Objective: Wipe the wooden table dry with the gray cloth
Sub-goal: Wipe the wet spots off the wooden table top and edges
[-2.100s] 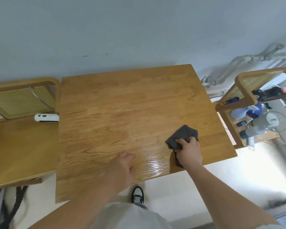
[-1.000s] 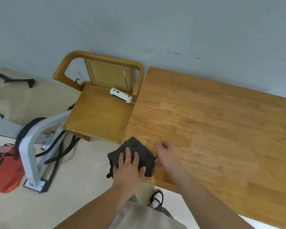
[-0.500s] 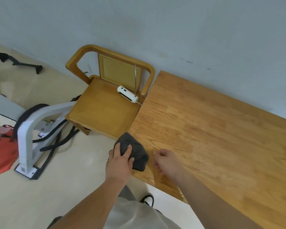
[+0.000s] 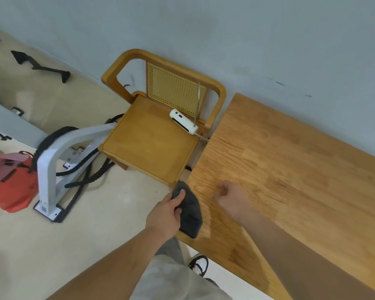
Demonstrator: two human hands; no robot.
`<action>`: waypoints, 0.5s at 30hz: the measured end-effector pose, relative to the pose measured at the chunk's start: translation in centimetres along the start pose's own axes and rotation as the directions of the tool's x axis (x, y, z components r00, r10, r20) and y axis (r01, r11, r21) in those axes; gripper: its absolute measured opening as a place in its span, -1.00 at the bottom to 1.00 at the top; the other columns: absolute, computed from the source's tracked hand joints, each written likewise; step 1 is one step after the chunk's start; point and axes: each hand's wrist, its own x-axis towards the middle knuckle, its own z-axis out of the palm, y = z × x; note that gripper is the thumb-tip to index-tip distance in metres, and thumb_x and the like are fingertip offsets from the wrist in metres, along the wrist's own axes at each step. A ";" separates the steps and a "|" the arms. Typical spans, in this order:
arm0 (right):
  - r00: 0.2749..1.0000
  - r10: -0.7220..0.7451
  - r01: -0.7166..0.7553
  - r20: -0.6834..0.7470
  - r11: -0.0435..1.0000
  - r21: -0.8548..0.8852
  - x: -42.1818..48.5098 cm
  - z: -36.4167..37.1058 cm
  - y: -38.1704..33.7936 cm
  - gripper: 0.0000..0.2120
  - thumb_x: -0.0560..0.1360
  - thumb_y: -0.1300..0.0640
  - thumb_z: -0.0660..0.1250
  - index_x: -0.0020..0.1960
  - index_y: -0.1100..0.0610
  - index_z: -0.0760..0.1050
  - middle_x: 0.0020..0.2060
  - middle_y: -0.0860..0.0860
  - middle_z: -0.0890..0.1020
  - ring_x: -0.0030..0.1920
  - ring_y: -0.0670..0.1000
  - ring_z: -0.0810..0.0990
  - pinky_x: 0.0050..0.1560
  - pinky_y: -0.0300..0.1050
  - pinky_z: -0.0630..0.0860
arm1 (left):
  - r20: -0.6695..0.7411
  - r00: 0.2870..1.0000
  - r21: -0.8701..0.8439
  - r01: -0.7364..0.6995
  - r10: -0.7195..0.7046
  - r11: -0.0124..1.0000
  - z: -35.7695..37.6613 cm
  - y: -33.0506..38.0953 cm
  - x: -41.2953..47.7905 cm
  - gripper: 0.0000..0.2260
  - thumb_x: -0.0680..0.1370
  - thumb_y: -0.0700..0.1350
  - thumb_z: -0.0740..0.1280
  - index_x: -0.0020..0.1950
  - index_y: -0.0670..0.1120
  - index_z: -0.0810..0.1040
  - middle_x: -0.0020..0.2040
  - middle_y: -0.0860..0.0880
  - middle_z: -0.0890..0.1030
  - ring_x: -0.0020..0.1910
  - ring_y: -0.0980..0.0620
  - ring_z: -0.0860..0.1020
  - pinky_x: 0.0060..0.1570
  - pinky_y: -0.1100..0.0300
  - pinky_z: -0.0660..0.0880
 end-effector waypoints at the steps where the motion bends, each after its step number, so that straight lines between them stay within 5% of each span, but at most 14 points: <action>1: 1.000 -0.005 0.004 -0.016 0.998 -0.060 0.6 -0.3 -0.5 -0.51 0.58 -0.05 0.39 0.47 0.06 0.45 0.22 -0.01 0.58 0.14 0.03 0.56 0.06 -0.18 0.45 | 0.020 1.000 -0.020 -0.012 0.012 1.000 -0.5 0.4 1.1 -0.47 0.70 -0.05 0.19 0.61 0.32 0.15 0.49 0.09 0.42 0.32 -0.02 0.51 0.27 0.03 0.53; 4: 0.998 -0.025 0.015 -0.050 0.980 -0.196 2.3 -1.0 -1.6 -0.44 0.56 -0.04 0.40 0.52 0.01 0.38 0.39 -0.01 0.45 0.35 0.10 0.48 0.22 -0.06 0.51 | 0.062 0.998 -0.057 0.008 -0.005 0.998 -1.8 2.7 4.8 -0.47 0.72 -0.04 0.16 0.63 0.31 0.08 0.54 0.04 0.39 0.36 -0.07 0.49 0.31 0.02 0.50; 10: 0.994 -0.064 0.014 -0.093 0.889 -0.458 3.7 -0.9 -1.9 -0.42 0.53 -0.08 0.43 0.49 -0.02 0.35 0.35 0.01 0.34 0.40 0.09 0.32 0.15 0.03 0.53 | 0.094 0.995 -0.128 0.032 -0.020 0.991 -2.3 4.1 6.7 -0.43 0.72 -0.03 0.14 0.67 0.21 -0.03 0.61 -0.02 0.29 0.43 -0.11 0.45 0.36 -0.05 0.47; 15: 0.988 -0.072 -0.001 -0.138 0.884 -0.467 3.6 0.4 -1.0 -0.29 0.48 -0.15 0.49 0.54 -0.07 0.31 0.39 0.02 0.28 0.43 0.10 0.26 0.23 0.04 0.56 | 0.072 0.997 -0.096 0.012 -0.005 0.995 -1.0 -0.5 1.1 -0.39 0.70 -0.02 0.20 0.67 0.16 -0.03 0.49 -0.05 0.40 0.34 -0.04 0.51 0.32 0.05 0.51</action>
